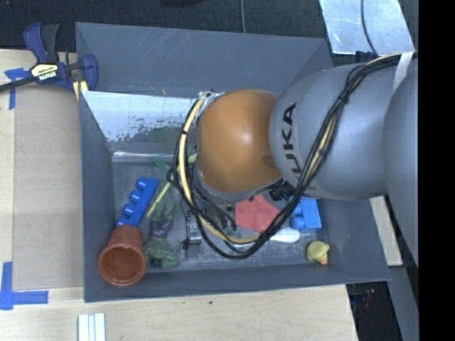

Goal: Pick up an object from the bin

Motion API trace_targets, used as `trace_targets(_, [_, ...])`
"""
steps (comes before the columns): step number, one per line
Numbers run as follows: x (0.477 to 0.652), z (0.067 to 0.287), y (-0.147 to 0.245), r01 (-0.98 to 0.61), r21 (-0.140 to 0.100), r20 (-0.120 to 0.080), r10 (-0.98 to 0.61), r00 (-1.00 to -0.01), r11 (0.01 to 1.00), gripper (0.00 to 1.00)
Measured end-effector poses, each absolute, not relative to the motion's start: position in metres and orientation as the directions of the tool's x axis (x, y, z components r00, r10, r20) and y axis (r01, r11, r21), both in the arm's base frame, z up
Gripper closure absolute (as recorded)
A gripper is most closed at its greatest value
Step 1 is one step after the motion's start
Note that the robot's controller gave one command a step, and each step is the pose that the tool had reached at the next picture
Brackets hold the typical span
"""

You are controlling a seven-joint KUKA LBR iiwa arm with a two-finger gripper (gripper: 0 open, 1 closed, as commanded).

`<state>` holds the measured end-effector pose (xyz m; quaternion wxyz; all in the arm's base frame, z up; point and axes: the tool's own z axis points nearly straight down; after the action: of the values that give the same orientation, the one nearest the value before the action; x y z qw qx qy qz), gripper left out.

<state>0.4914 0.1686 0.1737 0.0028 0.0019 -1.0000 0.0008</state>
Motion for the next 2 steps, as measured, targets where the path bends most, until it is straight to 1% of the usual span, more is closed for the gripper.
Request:
trace_targets(1, [0.493,0.178,0.168,0.001,0.001,-0.002,0.001,-1.000,1.000,0.00])
trace_targets(2, [0.500,0.114,0.181,-0.358,0.000,-0.007,-0.358,-0.934,0.934,0.00])
